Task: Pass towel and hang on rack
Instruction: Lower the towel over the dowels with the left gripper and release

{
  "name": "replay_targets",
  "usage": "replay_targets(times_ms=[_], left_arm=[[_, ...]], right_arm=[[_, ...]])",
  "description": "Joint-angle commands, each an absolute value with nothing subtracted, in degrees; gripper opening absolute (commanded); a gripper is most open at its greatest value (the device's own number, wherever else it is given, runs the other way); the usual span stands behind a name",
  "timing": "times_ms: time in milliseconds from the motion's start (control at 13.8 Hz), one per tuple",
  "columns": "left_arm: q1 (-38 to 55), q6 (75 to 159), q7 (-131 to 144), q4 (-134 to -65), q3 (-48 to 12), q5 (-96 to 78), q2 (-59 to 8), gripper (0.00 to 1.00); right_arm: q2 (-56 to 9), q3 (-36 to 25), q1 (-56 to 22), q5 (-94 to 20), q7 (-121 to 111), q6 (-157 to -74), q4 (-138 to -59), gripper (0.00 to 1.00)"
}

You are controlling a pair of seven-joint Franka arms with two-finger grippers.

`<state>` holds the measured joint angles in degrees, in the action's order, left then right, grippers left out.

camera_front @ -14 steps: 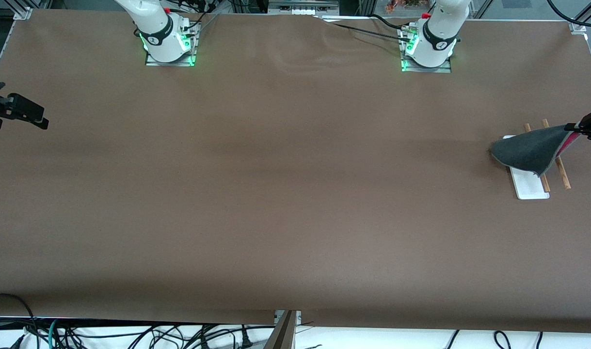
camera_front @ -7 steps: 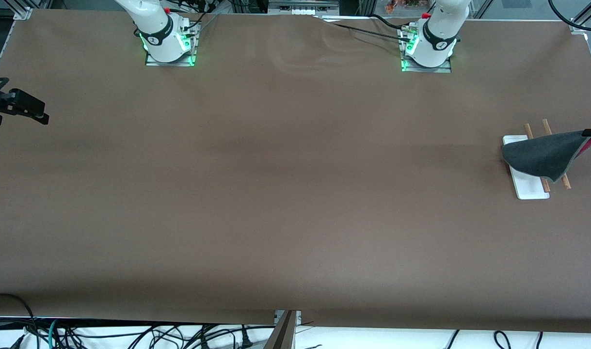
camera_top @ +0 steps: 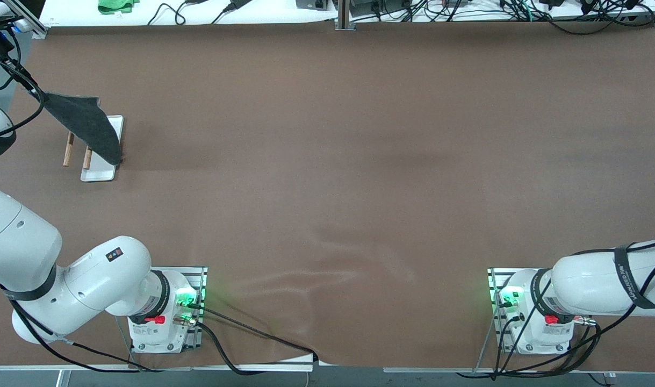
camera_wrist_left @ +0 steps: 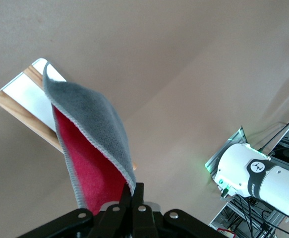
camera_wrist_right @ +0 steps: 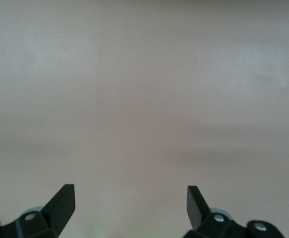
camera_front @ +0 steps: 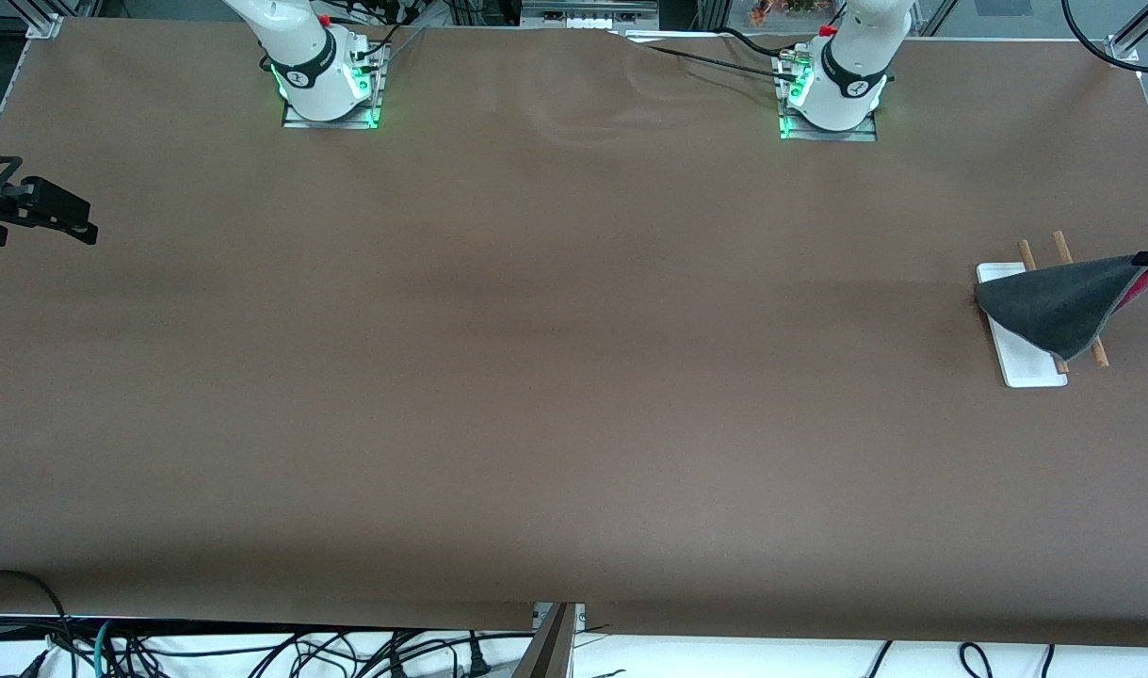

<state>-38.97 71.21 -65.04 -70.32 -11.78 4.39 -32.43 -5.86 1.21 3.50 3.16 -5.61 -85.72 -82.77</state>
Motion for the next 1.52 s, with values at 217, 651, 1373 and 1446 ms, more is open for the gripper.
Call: replay_targets(times_ms=[217, 651, 1373, 1446], left_arm=[[-38.9, 73.4, -75.0, -67.6, -5.6, 5.8, -34.7, 0.00], [-39.3, 77.6, -83.4, -67.6, 0.9, 5.7, -37.0, 0.00], [-39.4, 78.0, -82.6, -64.3, 0.3, 5.0, -37.5, 1.00], [-39.2, 77.8, -82.0, -63.3, -0.3, 4.9, -37.4, 1.00]], right_arm=[[-5.3, 1.7, 3.9, 3.5, -6.6, -85.3, -83.2, 1.00], [-5.3, 1.7, 3.9, 3.7, -6.7, -85.5, -83.2, 1.00], [-5.3, 1.9, 3.7, 3.4, -6.6, -85.7, -82.7, 1.00], [-5.3, 2.0, 3.7, 3.5, -6.6, -85.6, -82.7, 1.00]])
